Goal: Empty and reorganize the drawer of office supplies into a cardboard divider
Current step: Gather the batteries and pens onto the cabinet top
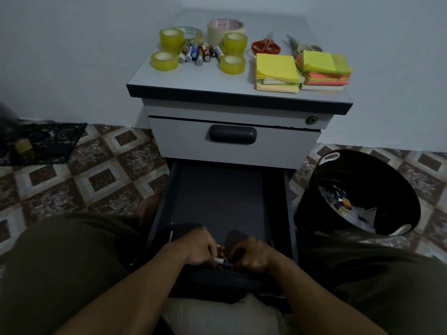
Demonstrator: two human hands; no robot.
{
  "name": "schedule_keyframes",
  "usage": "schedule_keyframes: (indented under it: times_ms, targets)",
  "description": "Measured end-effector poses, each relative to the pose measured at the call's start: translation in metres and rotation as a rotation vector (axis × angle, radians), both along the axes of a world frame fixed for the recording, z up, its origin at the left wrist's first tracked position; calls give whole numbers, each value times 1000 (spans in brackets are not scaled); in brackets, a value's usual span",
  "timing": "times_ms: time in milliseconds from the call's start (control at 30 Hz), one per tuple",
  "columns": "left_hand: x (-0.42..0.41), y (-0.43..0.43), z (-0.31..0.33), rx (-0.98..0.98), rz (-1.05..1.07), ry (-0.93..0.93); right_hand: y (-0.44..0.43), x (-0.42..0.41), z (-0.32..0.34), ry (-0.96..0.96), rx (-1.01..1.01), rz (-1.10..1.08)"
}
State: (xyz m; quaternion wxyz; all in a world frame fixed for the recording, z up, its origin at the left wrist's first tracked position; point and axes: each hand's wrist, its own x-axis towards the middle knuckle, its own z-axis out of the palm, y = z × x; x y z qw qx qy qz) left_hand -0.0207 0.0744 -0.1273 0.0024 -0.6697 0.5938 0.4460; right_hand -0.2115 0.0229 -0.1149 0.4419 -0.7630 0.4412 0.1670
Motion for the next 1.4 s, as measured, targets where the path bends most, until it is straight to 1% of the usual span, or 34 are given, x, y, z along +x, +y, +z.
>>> schedule_keyframes:
  times_ms: [133, 400, 633, 733, 800, 900, 1067, 1167, 1267, 1400]
  targets:
    - [3, -1, 1, -33, -13, -24, 2, 0, -7, -19, -38, -24]
    - [4, 4, -1, -75, 58, -67, -1, -4, -14, -75, -151, -195]
    - [6, 1, 4, 70, 2, -18, -6, -8, -19, -88, -107, -346]
    - [7, 0, 7, 103, -54, -48, -6, -9, -18, -120, -96, -372]
    - [7, 1, 7, 99, -54, -41, -6, -9, -16, -130, -110, -375]
    - [7, 2, 8, 62, 23, 5, -7, -9, -13, -145, -123, -419]
    - [12, 0, 20, 2, 245, 179, -10, -8, -8, -231, -88, -480]
    - [13, 3, 32, -4, 327, 235, -9, -7, 2, -287, -80, -538]
    - [12, 4, 44, -37, 397, 310, -9, -5, 20, -424, 11, -604]
    - [15, 0, 75, -85, 494, 420, -17, -4, 57, -581, 62, -631]
